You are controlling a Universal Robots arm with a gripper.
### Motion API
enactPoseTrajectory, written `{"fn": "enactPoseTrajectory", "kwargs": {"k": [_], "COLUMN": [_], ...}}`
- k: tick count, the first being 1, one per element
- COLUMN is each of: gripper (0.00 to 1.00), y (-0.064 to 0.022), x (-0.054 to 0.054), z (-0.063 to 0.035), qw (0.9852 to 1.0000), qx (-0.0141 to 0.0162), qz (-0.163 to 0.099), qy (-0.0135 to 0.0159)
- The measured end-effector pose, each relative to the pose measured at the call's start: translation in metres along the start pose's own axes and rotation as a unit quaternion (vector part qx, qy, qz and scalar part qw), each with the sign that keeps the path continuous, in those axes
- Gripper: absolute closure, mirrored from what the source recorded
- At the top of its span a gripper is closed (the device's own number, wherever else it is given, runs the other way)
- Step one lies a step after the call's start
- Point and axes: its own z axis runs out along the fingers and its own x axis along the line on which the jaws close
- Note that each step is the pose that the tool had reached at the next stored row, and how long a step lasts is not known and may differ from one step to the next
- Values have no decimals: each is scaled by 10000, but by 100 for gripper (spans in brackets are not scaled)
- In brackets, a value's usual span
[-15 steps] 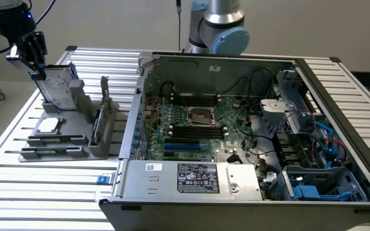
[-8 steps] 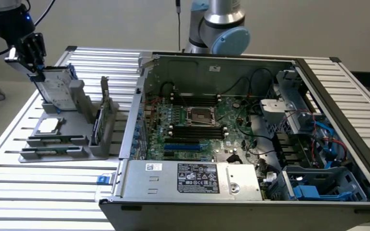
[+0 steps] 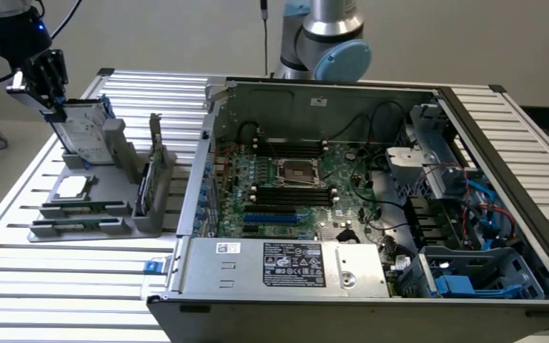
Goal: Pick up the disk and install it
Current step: 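Pick up the disk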
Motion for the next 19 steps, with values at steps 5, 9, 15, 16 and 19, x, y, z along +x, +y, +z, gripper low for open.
{"fn": "enactPoseTrajectory", "kwargs": {"k": [5,9,15,16,19], "gripper": [67,67,67,67,67], "y": [0,0,0,1,-1], "x": [2,2,2,3,3], "z": [0,0,0,-3,-33], "qw": [10000,10000,10000,10000,10000], "qx": [0,1,0,1,2], "qz": [0,0,0,0,0], "qy": [-1,-1,-1,-1,-1]}}
